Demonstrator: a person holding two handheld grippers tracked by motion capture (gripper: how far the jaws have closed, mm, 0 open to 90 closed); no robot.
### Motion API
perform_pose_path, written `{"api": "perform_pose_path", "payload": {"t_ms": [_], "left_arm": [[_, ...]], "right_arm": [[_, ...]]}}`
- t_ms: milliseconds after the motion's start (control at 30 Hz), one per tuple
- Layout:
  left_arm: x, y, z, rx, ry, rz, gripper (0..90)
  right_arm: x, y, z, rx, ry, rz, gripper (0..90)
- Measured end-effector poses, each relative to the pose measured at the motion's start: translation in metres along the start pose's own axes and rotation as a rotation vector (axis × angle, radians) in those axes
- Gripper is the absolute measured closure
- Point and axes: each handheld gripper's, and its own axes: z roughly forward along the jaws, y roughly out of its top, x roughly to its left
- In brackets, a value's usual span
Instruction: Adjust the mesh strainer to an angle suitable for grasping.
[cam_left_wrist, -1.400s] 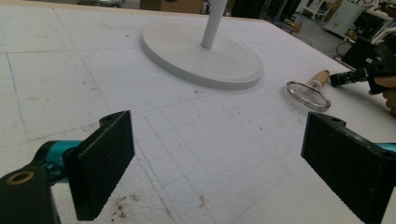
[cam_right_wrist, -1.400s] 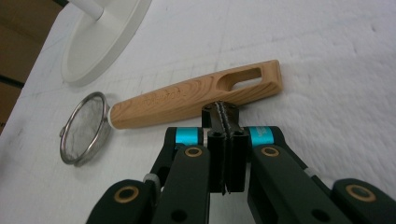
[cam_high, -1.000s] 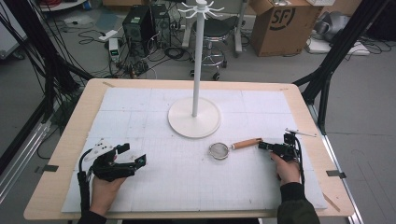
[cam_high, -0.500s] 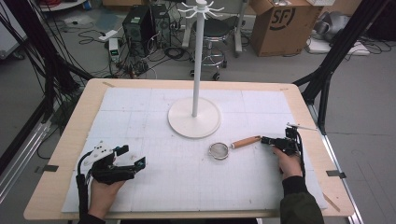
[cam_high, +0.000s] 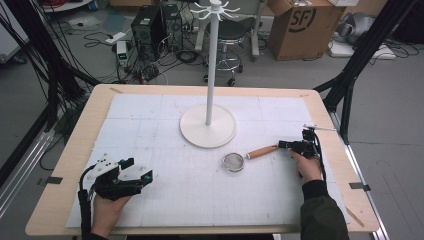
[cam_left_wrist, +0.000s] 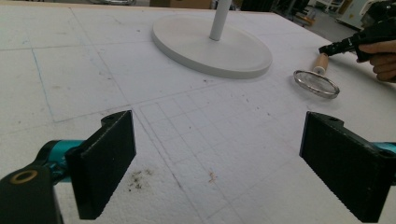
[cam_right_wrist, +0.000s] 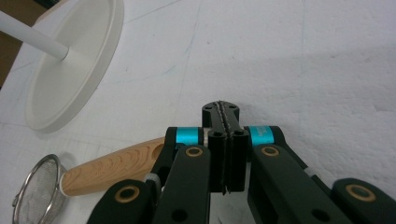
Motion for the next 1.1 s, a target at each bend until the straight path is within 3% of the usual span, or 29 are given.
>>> {"api": "perform_pose_path", "payload": {"t_ms": [233,433,567,767,1100], "left_arm": [[-0.002,0.0,0.002,0.006,-0.012,0.008,11.3],[-0.001,0.0,0.0,-0.002,-0.012,0.002,11.3],[-0.002,0.001,0.0,-0.005,-0.017,0.003,11.2],[-0.003,0.001,0.002,0.0,-0.022,0.01,11.3],[-0.003,0.002,0.003,-0.001,-0.028,0.007,11.3]], "right_arm": [[0.013,-0.004,0.007,0.022,0.027,-0.013,90.0],[0.016,-0.006,0.011,0.029,0.044,0.003,90.0],[0.023,-0.008,0.013,0.019,0.022,-0.025,90.0],[0.025,-0.009,0.013,0.018,0.01,-0.016,90.0],[0.044,-0.018,0.026,-0.002,0.037,-0.035,90.0]]}}
